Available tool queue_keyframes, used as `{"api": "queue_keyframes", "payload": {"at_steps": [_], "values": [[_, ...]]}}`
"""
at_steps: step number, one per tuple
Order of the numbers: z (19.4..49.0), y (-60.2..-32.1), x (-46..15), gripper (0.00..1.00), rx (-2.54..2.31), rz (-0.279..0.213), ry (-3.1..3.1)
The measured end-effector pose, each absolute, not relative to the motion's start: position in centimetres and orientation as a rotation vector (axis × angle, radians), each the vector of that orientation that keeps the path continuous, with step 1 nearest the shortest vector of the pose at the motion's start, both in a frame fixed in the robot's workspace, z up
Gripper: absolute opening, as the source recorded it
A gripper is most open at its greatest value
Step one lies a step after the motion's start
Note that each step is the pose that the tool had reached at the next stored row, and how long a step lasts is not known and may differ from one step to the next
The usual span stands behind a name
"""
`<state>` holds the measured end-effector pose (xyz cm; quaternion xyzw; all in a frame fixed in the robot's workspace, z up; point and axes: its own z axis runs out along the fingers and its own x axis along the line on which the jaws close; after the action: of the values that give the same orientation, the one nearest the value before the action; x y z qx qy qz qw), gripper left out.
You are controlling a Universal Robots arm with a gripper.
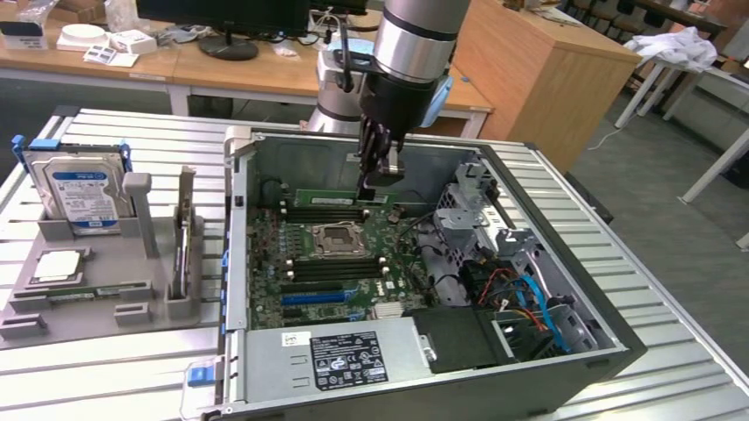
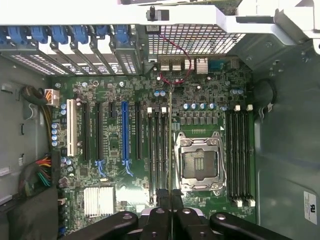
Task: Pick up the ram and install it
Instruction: 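Pick up the ram and move it above insertion slot, then insert the ram into the slot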
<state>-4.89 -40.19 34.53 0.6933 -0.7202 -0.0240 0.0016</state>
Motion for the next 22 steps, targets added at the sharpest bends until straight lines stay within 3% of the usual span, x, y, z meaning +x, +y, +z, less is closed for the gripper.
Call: {"api": "queue_keyframes", "payload": {"at_steps": [22], "values": [[34.5,-41.2,-4.9,0.12,2.176,-0.076,-2.261]]}}
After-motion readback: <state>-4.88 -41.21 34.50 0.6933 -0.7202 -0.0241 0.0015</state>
